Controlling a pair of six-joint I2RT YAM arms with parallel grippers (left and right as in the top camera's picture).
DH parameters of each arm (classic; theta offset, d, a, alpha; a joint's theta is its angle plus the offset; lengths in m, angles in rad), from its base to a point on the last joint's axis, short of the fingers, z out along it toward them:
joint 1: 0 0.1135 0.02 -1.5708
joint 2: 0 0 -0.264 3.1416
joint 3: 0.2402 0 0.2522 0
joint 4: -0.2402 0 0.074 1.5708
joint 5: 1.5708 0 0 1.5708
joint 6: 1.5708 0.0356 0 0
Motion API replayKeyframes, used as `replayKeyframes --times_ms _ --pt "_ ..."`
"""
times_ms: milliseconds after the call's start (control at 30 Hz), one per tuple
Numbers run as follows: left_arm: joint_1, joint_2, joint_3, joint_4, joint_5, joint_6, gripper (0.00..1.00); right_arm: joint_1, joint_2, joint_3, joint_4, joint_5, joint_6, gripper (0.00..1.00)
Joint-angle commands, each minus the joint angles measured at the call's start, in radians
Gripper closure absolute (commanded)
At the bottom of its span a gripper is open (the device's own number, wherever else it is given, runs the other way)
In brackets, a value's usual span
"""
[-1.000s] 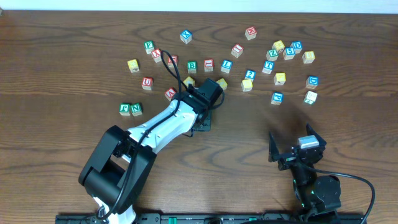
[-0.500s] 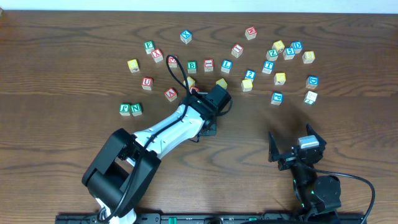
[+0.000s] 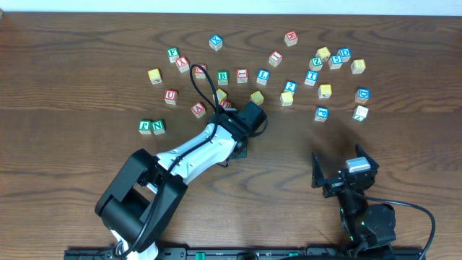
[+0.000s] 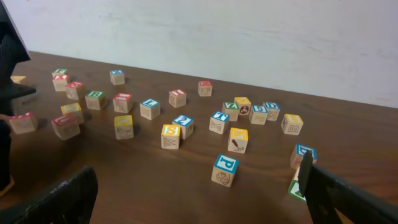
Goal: Spell out ROBOT
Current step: 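Carry the yellow O block and lower it right of the R block, then open the left gripper to release the O block beside R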
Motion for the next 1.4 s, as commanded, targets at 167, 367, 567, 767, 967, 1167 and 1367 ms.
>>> replayKeyframes --times_ms 167,367,567,767,967,1167,1367 --pt "0.002 0.007 -0.028 0.019 -0.025 -0.013 0.87 0.006 -0.004 -0.001 -0.005 -0.006 0.016 0.01" --pt "0.003 0.007 -0.037 0.032 -0.024 -0.013 0.87 0.006 -0.004 -0.001 -0.005 -0.006 0.016 0.01" --pt "0.003 0.007 -0.057 0.063 -0.024 -0.013 0.87 0.006 -0.004 -0.001 -0.005 -0.006 0.016 0.01" --pt "0.007 0.007 -0.060 0.065 -0.023 -0.013 0.87 0.006 -0.004 -0.001 -0.005 -0.006 0.016 0.01" --pt "0.007 0.007 -0.060 0.046 -0.012 -0.022 0.83 0.006 -0.004 -0.001 -0.005 -0.006 0.016 0.01" --pt "0.007 0.007 -0.060 0.045 0.007 -0.024 0.83 0.006 -0.004 -0.001 -0.005 -0.006 0.016 0.01" --pt "0.007 0.007 -0.060 0.041 0.011 -0.024 0.83 0.006 -0.004 -0.001 -0.005 -0.006 0.016 0.01"
